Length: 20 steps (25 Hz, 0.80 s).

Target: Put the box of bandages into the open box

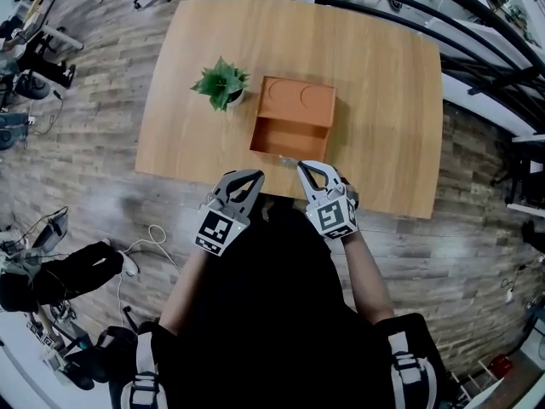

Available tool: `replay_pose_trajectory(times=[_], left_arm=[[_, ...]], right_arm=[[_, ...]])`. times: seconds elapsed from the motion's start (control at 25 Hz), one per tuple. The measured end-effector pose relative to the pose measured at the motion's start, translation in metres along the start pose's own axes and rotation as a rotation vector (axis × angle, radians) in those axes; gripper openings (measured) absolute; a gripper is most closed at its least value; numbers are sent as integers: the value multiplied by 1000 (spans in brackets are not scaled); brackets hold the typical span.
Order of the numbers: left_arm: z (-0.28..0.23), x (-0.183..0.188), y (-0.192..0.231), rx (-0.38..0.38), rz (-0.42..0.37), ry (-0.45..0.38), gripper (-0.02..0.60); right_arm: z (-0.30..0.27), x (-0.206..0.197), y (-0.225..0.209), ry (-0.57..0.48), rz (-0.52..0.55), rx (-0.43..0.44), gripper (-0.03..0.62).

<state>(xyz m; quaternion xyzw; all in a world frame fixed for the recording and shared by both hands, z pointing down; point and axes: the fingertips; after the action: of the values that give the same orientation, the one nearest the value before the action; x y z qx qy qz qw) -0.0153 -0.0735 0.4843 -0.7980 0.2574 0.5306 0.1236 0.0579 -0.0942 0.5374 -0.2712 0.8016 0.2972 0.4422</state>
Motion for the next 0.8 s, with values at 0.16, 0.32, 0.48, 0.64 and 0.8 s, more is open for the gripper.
replay_pose_trajectory(times=[0.16, 0.32, 0.48, 0.64, 0.8], left_arm=[[-1, -2, 3, 6, 9, 5, 20], [-7, 1, 9, -5, -11, 7, 20], [-14, 6, 17, -25, -20, -5, 20], [-18, 7, 26, -48, -20, -5, 19], [-21, 8, 35, -64, -12, -6, 20]], right_arm=[[-4, -5, 2, 13, 4, 14, 25], [-12, -10, 1, 29, -3, 13, 25], [-17, -14, 1, 49, -13, 5, 25], [-24, -15, 1, 70, -13, 4, 25], [-32, -18, 2, 93, -20, 7, 25]])
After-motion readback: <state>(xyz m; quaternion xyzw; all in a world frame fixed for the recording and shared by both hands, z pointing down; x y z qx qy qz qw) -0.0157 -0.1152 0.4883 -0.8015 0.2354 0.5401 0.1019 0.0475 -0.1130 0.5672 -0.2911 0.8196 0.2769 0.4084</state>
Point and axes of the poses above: the fingertips, and each gripper's own axes: z backward along the fingers, y to its left, x out of its top, and after that the axes turned 8 degrees about -x, right-handed
